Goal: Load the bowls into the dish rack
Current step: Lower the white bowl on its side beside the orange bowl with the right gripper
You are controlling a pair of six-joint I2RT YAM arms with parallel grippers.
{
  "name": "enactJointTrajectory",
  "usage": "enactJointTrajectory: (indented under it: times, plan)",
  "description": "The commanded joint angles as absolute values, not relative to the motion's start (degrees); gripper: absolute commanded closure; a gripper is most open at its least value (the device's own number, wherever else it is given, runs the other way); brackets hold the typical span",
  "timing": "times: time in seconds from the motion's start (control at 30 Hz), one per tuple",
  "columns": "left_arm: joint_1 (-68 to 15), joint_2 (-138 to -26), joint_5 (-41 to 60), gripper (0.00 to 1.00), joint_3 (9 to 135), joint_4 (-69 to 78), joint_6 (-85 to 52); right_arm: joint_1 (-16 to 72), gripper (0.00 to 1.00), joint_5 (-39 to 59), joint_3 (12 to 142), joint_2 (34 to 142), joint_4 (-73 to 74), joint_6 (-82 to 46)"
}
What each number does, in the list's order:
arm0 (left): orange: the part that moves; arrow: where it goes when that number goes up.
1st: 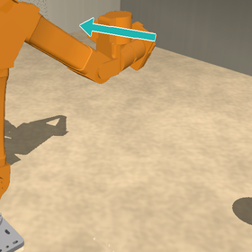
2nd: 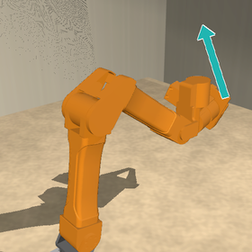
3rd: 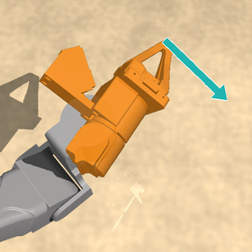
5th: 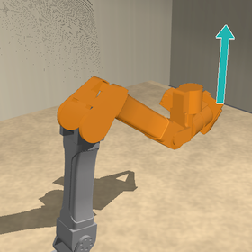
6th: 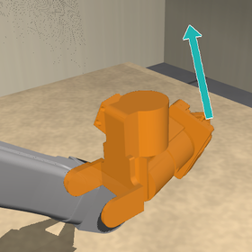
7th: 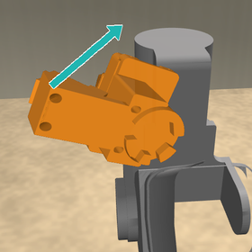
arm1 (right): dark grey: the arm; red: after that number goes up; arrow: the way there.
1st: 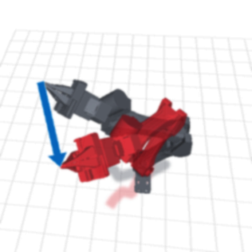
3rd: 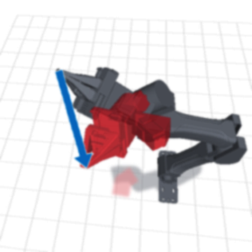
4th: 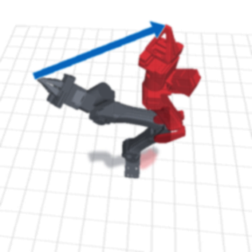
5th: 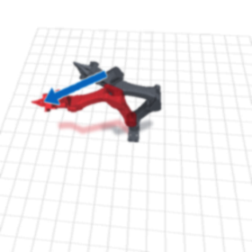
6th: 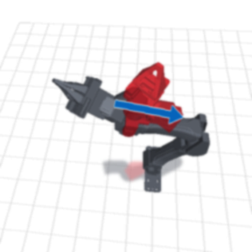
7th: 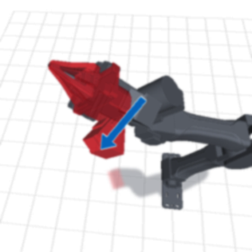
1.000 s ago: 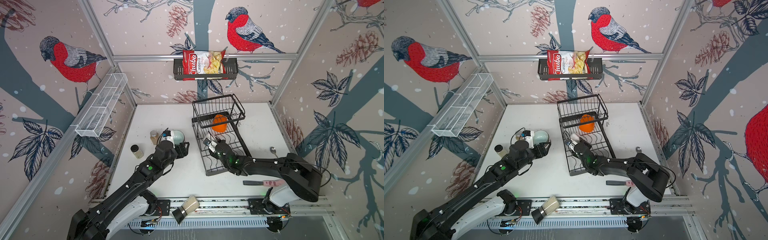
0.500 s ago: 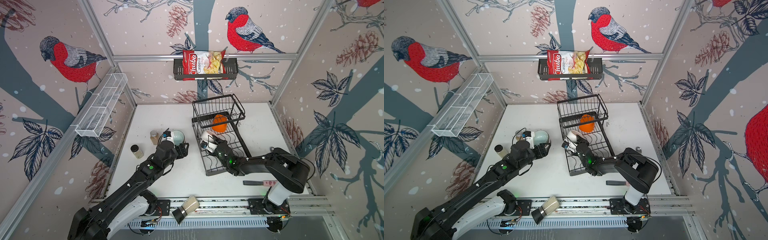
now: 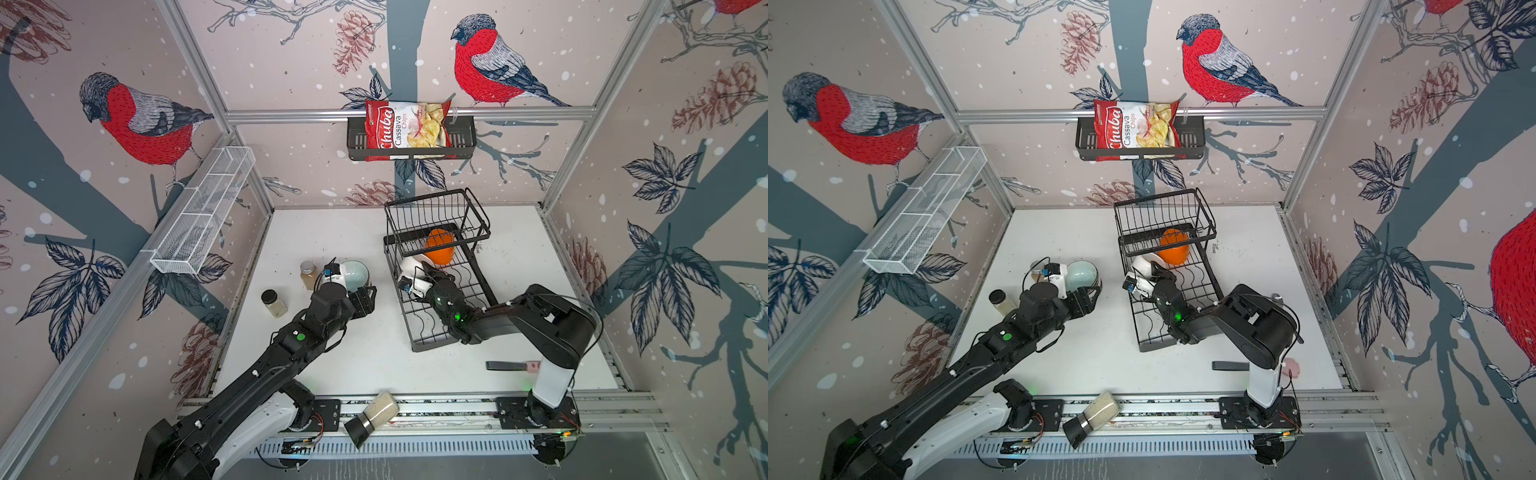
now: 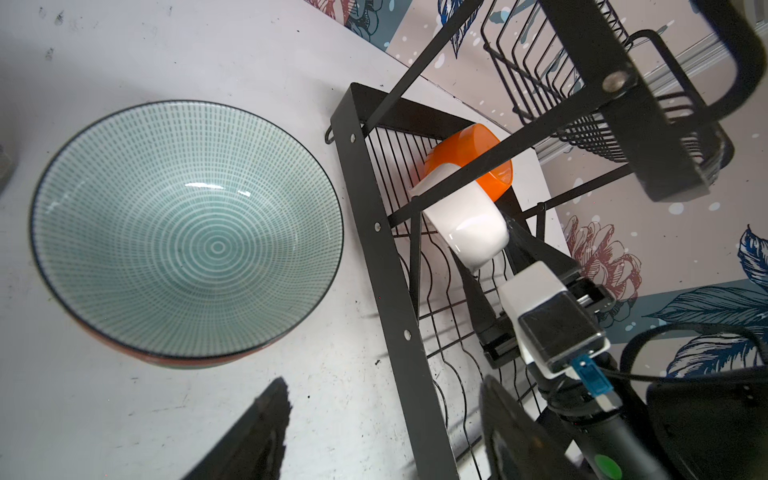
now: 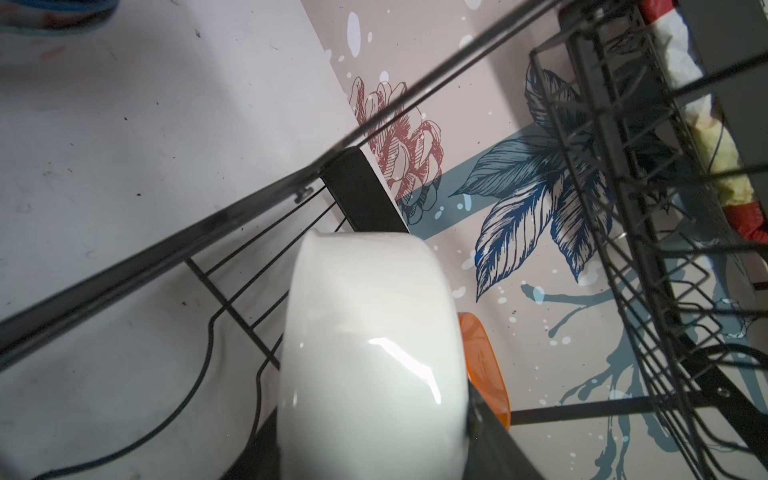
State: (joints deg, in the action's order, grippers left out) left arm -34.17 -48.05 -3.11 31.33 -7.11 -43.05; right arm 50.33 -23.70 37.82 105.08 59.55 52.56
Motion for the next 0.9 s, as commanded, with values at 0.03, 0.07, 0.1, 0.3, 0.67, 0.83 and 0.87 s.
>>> enactJointTrajectory:
  times: [0.03,0.07,0.1,0.3,0.67,0.83,0.87]
  plan:
    - [-34.1,-47.6,-3.8,0.28,31.5,-8.3,-43.3,49.5,0.52,-22.2,38.9,107.2,67.7,54.4]
    - [-34.1,-47.5,-3.9,0.28,31.5,-8.4,-43.3,49.3,0.52,-22.1,39.0,107.9,68.8,54.7]
    - [-34.1,-47.5,-4.0,0.28,31.6,-8.6,-43.3,49.1,0.52,-21.9,39.1,108.5,69.4,55.1]
    - [-34.0,-47.5,-4.3,0.28,32.1,-9.3,-43.4,48.1,0.52,-22.3,40.5,111.9,72.9,57.0]
    - [-34.0,-47.6,-4.4,0.28,33.1,-10.5,-43.2,47.3,0.48,-22.7,41.8,116.9,76.6,58.8]
    - [-34.0,-47.0,-4.7,0.28,33.0,-10.6,-43.3,46.7,0.43,-22.1,42.0,117.4,76.0,57.8]
    - [-34.0,-46.9,-4.8,0.28,32.9,-10.6,-43.4,46.5,0.43,-21.8,42.1,117.4,75.5,57.5]
